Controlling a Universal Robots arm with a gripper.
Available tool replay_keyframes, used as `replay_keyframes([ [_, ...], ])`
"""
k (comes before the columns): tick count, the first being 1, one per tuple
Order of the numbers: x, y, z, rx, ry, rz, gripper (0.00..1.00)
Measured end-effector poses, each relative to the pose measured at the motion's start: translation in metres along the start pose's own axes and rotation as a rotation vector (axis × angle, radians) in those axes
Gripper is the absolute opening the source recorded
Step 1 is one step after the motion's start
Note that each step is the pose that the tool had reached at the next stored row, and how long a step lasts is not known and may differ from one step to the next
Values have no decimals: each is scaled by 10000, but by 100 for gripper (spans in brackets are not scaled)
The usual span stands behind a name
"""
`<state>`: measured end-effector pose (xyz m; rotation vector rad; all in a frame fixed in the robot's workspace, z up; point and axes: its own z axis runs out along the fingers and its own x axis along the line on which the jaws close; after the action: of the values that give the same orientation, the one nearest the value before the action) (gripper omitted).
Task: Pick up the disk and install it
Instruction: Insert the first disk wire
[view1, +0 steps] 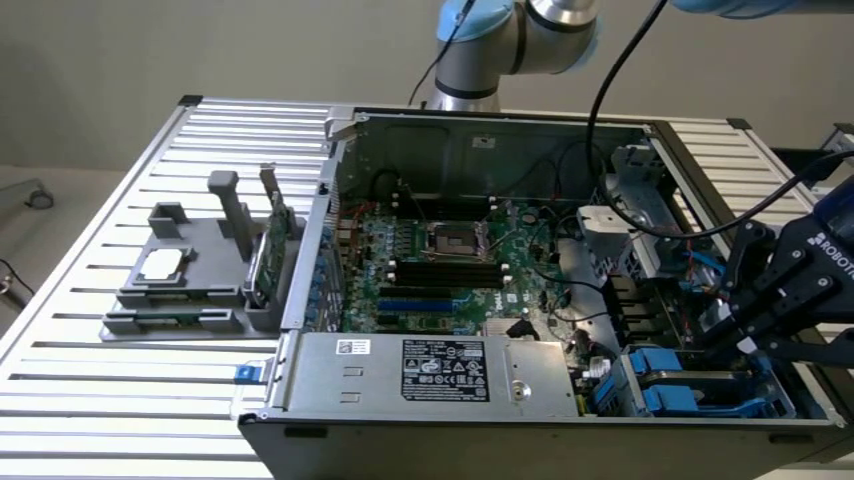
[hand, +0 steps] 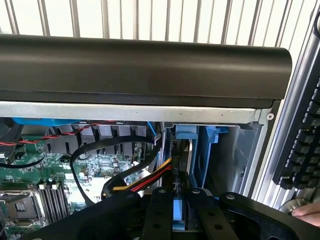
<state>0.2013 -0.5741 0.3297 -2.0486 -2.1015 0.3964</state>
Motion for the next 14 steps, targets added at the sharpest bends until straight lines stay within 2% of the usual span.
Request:
replay_keyframes([
  [3, 0, 1, 1, -2, 44, -16, 17],
  [10, 1, 4, 10, -10, 250, -82, 17],
  [14, 1, 4, 11, -10, 272, -89, 17],
])
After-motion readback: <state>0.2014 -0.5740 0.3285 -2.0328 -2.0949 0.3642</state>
